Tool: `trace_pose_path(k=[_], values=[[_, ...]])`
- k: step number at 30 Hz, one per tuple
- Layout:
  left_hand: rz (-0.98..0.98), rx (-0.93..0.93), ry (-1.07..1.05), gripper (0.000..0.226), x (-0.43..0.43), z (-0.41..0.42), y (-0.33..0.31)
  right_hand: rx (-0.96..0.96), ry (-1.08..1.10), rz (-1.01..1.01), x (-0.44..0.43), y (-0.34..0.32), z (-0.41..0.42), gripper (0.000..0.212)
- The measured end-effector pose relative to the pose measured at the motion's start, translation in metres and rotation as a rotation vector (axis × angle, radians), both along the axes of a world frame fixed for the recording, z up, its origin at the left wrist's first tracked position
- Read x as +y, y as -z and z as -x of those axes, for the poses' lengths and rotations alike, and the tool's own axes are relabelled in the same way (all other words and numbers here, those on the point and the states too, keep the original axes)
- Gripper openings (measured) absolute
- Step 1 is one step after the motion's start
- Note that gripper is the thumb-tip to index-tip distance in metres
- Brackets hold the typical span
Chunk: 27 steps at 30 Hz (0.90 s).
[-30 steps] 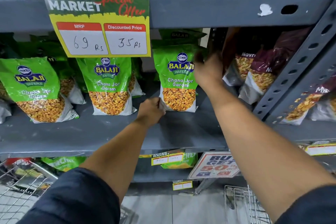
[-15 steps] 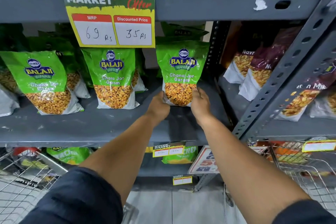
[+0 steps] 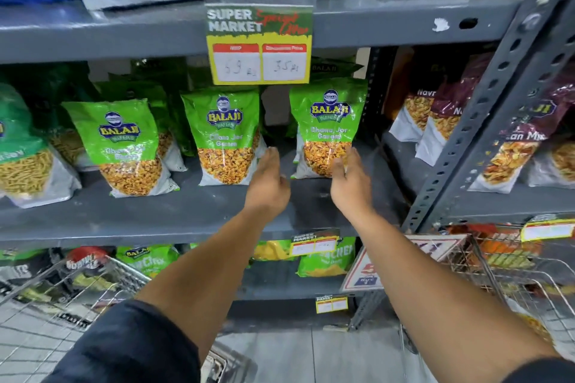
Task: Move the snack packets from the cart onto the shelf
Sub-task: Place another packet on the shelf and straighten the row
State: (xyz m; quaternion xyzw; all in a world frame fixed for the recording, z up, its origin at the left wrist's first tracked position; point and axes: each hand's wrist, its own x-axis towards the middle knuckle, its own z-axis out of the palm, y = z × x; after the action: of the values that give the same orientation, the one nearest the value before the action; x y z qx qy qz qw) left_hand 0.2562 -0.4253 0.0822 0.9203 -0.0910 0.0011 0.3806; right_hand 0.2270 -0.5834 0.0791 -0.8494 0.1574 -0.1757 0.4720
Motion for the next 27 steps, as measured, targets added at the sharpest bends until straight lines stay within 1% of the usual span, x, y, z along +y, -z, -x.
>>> trace_pose_path(k=[3,6,9,12,14,16,17,20,22,25,27], values=[[0.095,-0.042,-0.116,0.063,0.034,0.005,-0.009,-0.005,-0.044,0.039,0.036,-0.009,0.002,0.042],[0.238,0.016,-0.279,0.058,0.07,0.001,-0.016,0.044,-0.163,0.029,0.071,-0.011,-0.008,0.038],[0.303,0.149,-0.328,0.061,0.103,-0.013,-0.009,0.167,-0.297,-0.032,0.099,-0.016,-0.025,0.049],[0.323,0.289,-0.325,0.064,0.123,-0.034,0.004,0.257,-0.326,-0.109,0.118,-0.019,-0.049,0.057],[0.337,0.303,-0.295,0.05,0.125,-0.038,0.011,0.307,-0.31,-0.111,0.125,-0.015,-0.059,0.06],[0.363,0.263,-0.266,0.034,0.125,-0.042,0.018,0.333,-0.314,-0.086,0.13,-0.005,-0.071,0.06],[0.357,0.258,-0.261,0.035,0.124,-0.043,0.022,0.346,-0.318,-0.083,0.131,-0.001,-0.074,0.06],[0.399,0.252,-0.231,0.052,0.126,-0.052,0.047,0.369,-0.329,-0.079,0.132,0.013,-0.077,0.052],[0.431,0.243,-0.233,0.055,0.126,-0.057,0.057,0.346,-0.319,-0.069,0.131,0.02,-0.077,0.048],[0.456,0.245,-0.248,0.056,0.119,-0.048,0.04,0.313,-0.313,-0.048,0.131,0.028,-0.08,0.039],[0.442,0.256,-0.238,0.062,0.118,-0.048,0.041,0.304,-0.292,-0.031,0.133,0.031,-0.084,0.039]])
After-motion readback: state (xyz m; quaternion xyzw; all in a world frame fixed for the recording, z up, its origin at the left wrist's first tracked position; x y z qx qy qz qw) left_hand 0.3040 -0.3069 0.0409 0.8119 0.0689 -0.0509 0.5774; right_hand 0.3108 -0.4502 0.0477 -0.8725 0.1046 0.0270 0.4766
